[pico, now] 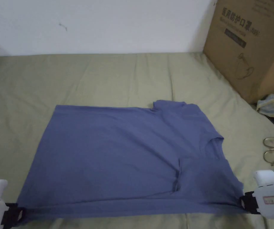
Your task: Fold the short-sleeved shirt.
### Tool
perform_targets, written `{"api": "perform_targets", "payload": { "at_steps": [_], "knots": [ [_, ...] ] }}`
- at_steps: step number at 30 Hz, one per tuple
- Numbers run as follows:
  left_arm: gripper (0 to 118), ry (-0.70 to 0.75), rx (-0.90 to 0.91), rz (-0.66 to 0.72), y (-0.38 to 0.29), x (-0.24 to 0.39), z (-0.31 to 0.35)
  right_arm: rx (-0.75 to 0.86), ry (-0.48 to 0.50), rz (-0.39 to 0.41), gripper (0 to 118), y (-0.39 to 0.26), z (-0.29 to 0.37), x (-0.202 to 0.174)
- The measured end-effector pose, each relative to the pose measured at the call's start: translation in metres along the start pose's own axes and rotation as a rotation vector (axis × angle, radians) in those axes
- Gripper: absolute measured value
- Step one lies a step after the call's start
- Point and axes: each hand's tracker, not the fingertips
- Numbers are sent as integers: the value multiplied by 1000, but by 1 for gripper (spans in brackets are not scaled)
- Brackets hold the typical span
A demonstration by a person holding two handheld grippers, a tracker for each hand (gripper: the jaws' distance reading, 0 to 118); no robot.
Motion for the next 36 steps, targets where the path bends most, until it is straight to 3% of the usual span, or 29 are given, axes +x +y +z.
{"api": "perform_targets", "payload": {
  "at_steps": [5, 7, 8, 9, 10, 11, 12, 16, 22, 23, 24, 26, 27, 28, 29, 30, 36],
  "knots": [
    [2, 22, -35, -26, -3, 5, -11, -11, -10, 13, 7, -1, -10, -4],
    [5, 27, -31, -28, -4, 7, -12, -12, -27, 3, 19, 0, -10, -5],
    [11, 33, -28, -32, -4, 8, -10, -4, -58, -6, 35, 1, -7, -6],
    [33, 36, -23, -32, -4, 9, -6, -5, -82, -10, 72, 2, -3, -6],
    [62, 37, -23, -31, -3, 9, -3, -16, -95, -17, 95, 5, 1, -5],
    [95, 33, -23, -27, -2, 8, 3, -8, -79, -41, 103, 5, 12, -4],
    [118, 26, -15, -22, -2, 7, 10, 20, -41, -81, 103, 7, 24, -4],
    [114, -3, 122, 43, 4, 10, 48, 184, 33, -133, 103, 17, 78, -19],
    [115, 82, 321, 36, 0, 39, 93, 398, 5, -59, 103, 23, 127, -73],
    [112, 136, 334, 16, -2, 47, 97, 409, -9, -59, 103, 22, 131, -88],
    [99, 141, 330, -2, -4, 53, 98, 399, 11, -70, 99, 21, 133, -96],
    [93, 122, 330, 4, -9, 63, 103, 453, 107, -140, 96, 17, 137, -105],
    [79, 119, 357, 20, -13, 66, 105, 470, 172, -171, 88, 16, 140, -111],
    [53, 108, 358, 29, -16, 68, 106, 468, 202, -186, 64, 16, 141, -114],
    [23, 98, 355, 39, -19, 69, 105, 461, 196, -184, 30, 17, 140, -117],
    [2, 102, 350, 45, -21, 71, 104, 456, 171, -172, 1, 18, 138, -120],
    [0, 111, 160, 100, -15, 46, 82, 432, 175, -143, 1, 22, 129, -115]
  ]
}}
